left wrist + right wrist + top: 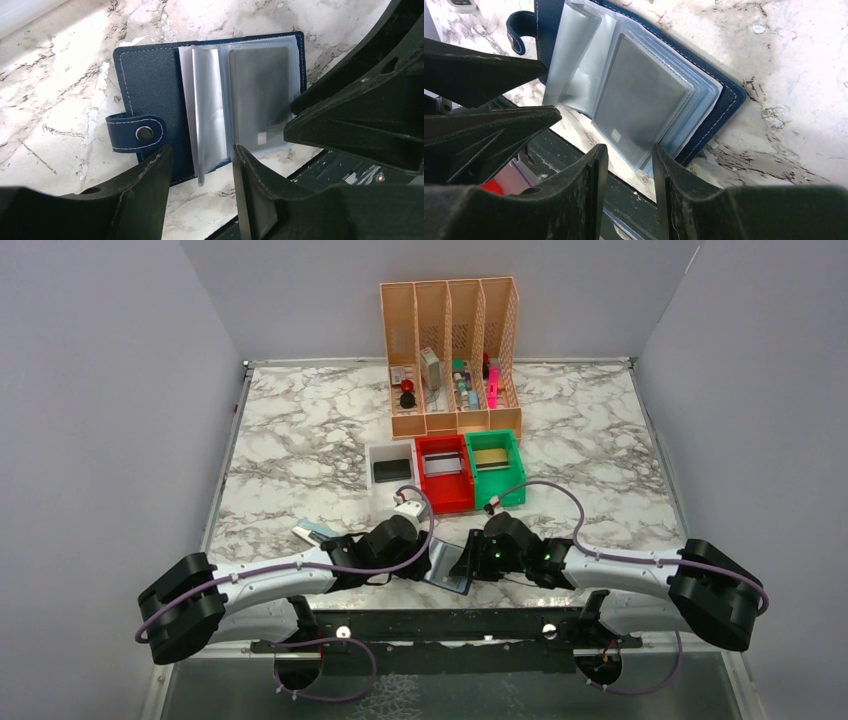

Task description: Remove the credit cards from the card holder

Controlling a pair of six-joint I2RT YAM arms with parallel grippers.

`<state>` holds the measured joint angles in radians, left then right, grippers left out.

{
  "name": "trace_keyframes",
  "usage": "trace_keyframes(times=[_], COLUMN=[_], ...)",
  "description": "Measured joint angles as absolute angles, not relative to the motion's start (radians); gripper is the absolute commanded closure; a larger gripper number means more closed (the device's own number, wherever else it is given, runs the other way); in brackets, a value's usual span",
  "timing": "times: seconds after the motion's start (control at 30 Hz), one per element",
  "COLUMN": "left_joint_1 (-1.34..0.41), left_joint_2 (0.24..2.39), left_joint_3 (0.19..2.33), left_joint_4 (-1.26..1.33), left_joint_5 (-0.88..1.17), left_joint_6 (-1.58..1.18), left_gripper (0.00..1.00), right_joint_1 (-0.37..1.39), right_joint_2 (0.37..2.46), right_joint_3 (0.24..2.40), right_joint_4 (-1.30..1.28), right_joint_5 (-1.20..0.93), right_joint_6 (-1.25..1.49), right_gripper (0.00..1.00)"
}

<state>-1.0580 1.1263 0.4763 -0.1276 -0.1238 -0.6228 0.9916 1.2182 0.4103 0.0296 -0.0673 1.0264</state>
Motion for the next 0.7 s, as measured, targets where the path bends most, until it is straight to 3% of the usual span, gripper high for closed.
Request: trace_keyframes(times=[0.37,0.7], left_joint_1=[-1.058,-1.069], left_joint_2=[1.177,1.17], left_joint_3=[0.474,0.429], left_joint_4=[-0.118,-0.083], left_joint_5=[-0.121,-0.115], left_joint_6=[-0.609,-0.636], left_gripper=[0.72,0.8], right_joint_1=[0.992,0.992], right_joint_2=[1.223,1.234], right_joint_3=[0.41,0.41], right_joint_4=[0.03,0.059], right_joint_5=[-0.064,-0.065], right_joint_6=[1.088,1.111], right_gripper=[0.57,0.57])
